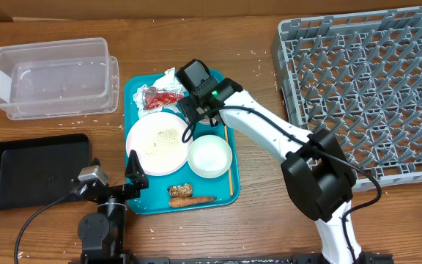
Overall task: Sort waste into correct bins and load items into the dishwasher
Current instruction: 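Lower the right gripper and grasp the white cup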
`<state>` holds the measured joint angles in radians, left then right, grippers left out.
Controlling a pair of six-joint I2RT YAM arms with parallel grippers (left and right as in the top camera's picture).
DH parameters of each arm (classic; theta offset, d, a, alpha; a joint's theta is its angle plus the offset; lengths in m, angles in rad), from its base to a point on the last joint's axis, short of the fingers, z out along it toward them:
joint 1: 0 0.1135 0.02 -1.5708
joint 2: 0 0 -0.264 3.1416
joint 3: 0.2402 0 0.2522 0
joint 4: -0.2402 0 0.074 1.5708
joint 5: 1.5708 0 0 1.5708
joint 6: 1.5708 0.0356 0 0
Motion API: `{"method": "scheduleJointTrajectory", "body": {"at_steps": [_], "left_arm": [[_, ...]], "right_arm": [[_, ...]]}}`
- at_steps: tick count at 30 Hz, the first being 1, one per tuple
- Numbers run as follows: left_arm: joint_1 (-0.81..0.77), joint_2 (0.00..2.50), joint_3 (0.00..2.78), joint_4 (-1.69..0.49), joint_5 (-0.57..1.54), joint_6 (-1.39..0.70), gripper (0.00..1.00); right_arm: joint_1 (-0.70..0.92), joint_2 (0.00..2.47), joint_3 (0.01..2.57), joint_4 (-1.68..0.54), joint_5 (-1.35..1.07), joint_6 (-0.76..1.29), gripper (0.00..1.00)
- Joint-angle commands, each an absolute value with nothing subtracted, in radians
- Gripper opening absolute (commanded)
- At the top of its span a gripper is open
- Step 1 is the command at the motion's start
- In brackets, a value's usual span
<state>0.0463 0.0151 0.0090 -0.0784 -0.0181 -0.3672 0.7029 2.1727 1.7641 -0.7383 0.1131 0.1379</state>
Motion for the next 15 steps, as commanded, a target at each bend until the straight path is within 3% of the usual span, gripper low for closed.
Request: {"method": "scheduleJointTrajectory", "body": {"at_steps": [1, 5, 11, 15], "left_arm": [[0.046, 0.006, 0.005, -0.075, -0.01, -0.381, 1.0], [0.046, 0.006, 0.005, -0.075, -0.01, -0.381, 1.0], [0.046, 0.006, 0.005, -0.075, -0.01, -0.381, 1.0], [0.046, 0.006, 0.005, -0.075, -0.01, -0.381, 1.0]], "right_arm": [[0.712, 2.172, 1.78, -0.731, 0.145, 0.123, 0.6], [0.714, 2.172, 1.782, -0.731, 0.141, 0.123, 0.54], [0.719, 2.172, 1.787, -0.743, 0.138, 0.123, 0.34], [0.721, 2.172, 1.819, -0.766, 0.138, 0.123, 0.29]]}}
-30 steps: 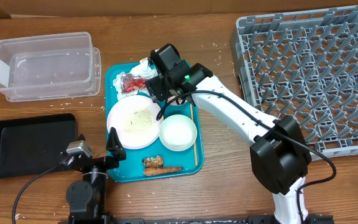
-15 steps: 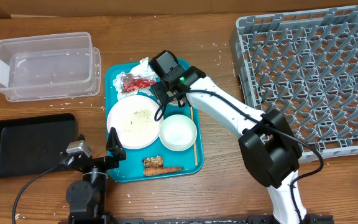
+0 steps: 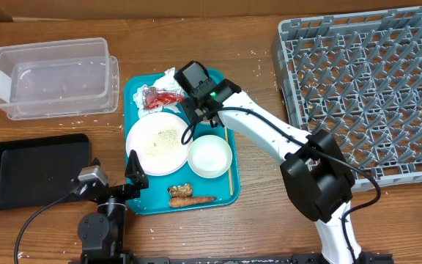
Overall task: Sort waste into correct bins and load items into the dishwasher
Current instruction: 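Lower the right gripper and grasp the white cup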
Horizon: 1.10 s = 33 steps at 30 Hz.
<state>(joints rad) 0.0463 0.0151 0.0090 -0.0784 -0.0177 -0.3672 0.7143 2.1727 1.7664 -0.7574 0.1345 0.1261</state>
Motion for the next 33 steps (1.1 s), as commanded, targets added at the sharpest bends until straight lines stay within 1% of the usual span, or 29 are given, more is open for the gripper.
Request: {"method": "scheduleJointTrajectory", "body": {"at_steps": [1, 5, 12, 14, 17, 19, 27, 29, 33], "left_arm": [[0.046, 0.006, 0.005, -0.075, -0.01, -0.381, 1.0], [0.046, 0.006, 0.005, -0.075, -0.01, -0.381, 1.0], [0.046, 0.006, 0.005, -0.075, -0.01, -0.381, 1.0], [0.046, 0.006, 0.005, -0.075, -0.01, -0.381, 1.0], [0.046, 0.006, 0.005, -0.075, -0.01, -0.381, 1.0], [0.046, 0.006, 0.005, -0.075, -0.01, -0.381, 1.0], [0.046, 0.006, 0.005, -0.075, -0.01, -0.381, 1.0], [0.046, 0.006, 0.005, -0.075, -0.009, -0.381, 1.0], [0.046, 0.006, 0.005, -0.075, -0.01, -0.381, 1.0]], "right_arm": [[0.721, 2.172, 1.831, -0.772, 0.138, 0.123, 0.28], [0.721, 2.172, 1.876, -0.792, 0.138, 0.123, 0.18], [0.721, 2.172, 1.88, -0.824, 0.137, 0.124, 0.08], [0.721, 2.172, 1.88, -0.826, 0.134, 0.127, 0.08], [0.721, 2.172, 1.879, -0.837, 0.134, 0.127, 0.19], [0.721, 2.172, 1.872, -0.84, 0.134, 0.127, 0.22], [0.721, 2.185, 1.856, -0.84, 0.101, 0.13, 0.22], [0.721, 2.185, 1.856, -0.84, 0.1, 0.13, 0.19], [0.721, 2.187, 1.856, -0.841, 0.101, 0.13, 0.19]]}}
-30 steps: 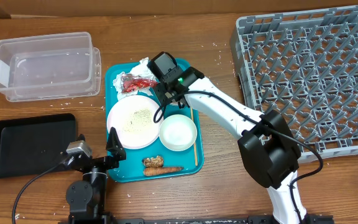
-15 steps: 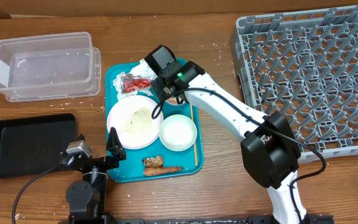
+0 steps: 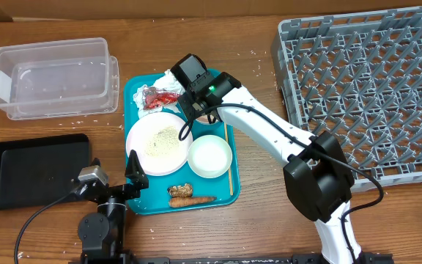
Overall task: Sort waste into correct bins and load items into the dishwasher
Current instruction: 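Lower the right gripper and grasp the white cup, then lift the white cup and carry it to the grey dish rack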
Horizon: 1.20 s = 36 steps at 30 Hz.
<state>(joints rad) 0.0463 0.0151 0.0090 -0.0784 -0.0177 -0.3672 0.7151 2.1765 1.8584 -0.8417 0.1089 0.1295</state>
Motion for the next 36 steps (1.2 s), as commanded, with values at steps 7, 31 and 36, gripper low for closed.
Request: {"method": "scheduleJointTrajectory", "body": {"at_steps": [7, 31, 36], "left_arm": [[0.046, 0.006, 0.005, -0.075, -0.01, -0.381, 1.0], [0.046, 0.006, 0.005, -0.075, -0.01, -0.381, 1.0], [0.046, 0.006, 0.005, -0.075, -0.01, -0.381, 1.0]], "right_arm": [[0.721, 2.217, 1.856, -0.851, 0.101, 0.13, 0.22], [0.675, 2.179, 2.277, -1.05, 0.099, 0.242, 0.04], [0.538, 2.142, 2.462, -1.145, -0.067, 0.244, 0.04]]}}
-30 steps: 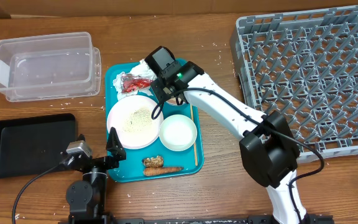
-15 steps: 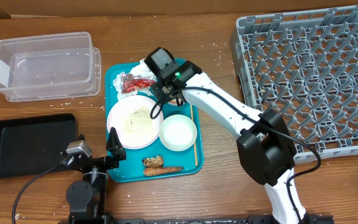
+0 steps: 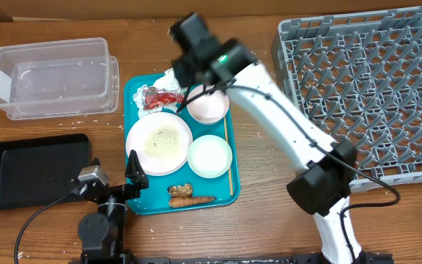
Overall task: Sort waste into correct bins and load items into the dishwasher
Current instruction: 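Lift the white cup and carry it to the grey dish rack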
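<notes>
On the teal tray [image 3: 134,88] lie a white plate with crumbs [image 3: 158,141], a white bowl [image 3: 209,156], a red wrapper [image 3: 160,97], a crumpled white tissue [image 3: 168,75], food scraps [image 3: 189,194] and a wooden chopstick [image 3: 230,161]. A second, pinkish-white bowl [image 3: 209,106] hangs at the tray's back right. My right gripper [image 3: 187,82] looks shut on its left rim, the arm raised and blurred. My left gripper [image 3: 132,167] rests by the tray's front left edge, fingers together and holding nothing.
A grey dishwasher rack [image 3: 368,88] fills the right side. At the back left stands a clear plastic bin [image 3: 53,77]. A black tray bin [image 3: 39,169] lies at the front left. The right arm stretches from the front right across the tray.
My right arm has risen and shifted towards the back. The pinkish-white bowl, mostly hidden under the wrist before, now shows in full at the gripper. The left arm has not moved.
My right gripper was low over the tray's back right, beside the plate, covering the small bowl. It stayed there, then shifted slightly back and left. Now it is raised, with the bowl at its fingers. The left arm stayed parked throughout.
</notes>
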`<state>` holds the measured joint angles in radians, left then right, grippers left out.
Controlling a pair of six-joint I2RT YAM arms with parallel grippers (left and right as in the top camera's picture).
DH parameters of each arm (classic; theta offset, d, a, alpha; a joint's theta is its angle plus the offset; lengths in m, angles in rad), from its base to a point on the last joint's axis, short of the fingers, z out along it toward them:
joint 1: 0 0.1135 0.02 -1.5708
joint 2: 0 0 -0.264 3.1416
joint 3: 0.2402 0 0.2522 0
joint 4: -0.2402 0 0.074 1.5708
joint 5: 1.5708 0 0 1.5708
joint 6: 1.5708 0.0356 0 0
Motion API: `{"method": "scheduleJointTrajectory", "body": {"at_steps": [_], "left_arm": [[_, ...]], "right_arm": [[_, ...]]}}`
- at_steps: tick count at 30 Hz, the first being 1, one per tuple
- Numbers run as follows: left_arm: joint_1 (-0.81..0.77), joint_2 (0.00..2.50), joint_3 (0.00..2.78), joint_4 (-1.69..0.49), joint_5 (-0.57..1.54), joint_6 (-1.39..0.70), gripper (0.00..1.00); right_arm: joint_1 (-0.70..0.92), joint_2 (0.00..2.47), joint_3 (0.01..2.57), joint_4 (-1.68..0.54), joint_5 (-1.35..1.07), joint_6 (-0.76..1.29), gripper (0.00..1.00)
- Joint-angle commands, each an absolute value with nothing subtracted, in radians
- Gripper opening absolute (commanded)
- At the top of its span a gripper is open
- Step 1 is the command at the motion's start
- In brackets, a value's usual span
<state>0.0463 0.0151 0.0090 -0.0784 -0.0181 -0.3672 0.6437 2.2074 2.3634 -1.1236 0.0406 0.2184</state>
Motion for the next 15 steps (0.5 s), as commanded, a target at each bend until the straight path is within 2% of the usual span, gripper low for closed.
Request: {"method": "scheduleJointTrajectory", "body": {"at_steps": [1, 10, 15], "left_arm": [[0.046, 0.006, 0.005, -0.075, -0.01, -0.381, 1.0], [0.046, 0.006, 0.005, -0.075, -0.01, -0.381, 1.0], [0.046, 0.006, 0.005, -0.075, -0.01, -0.381, 1.0]], "right_arm": [[0.493, 2.135, 2.484, -1.16, -0.133, 0.244, 0.04], [-0.046, 2.137, 2.498, -1.237, -1.013, 0.189, 0.04], [-0.198, 2.155, 2.421, -1.244, -1.15, 0.17, 0.04]]}}
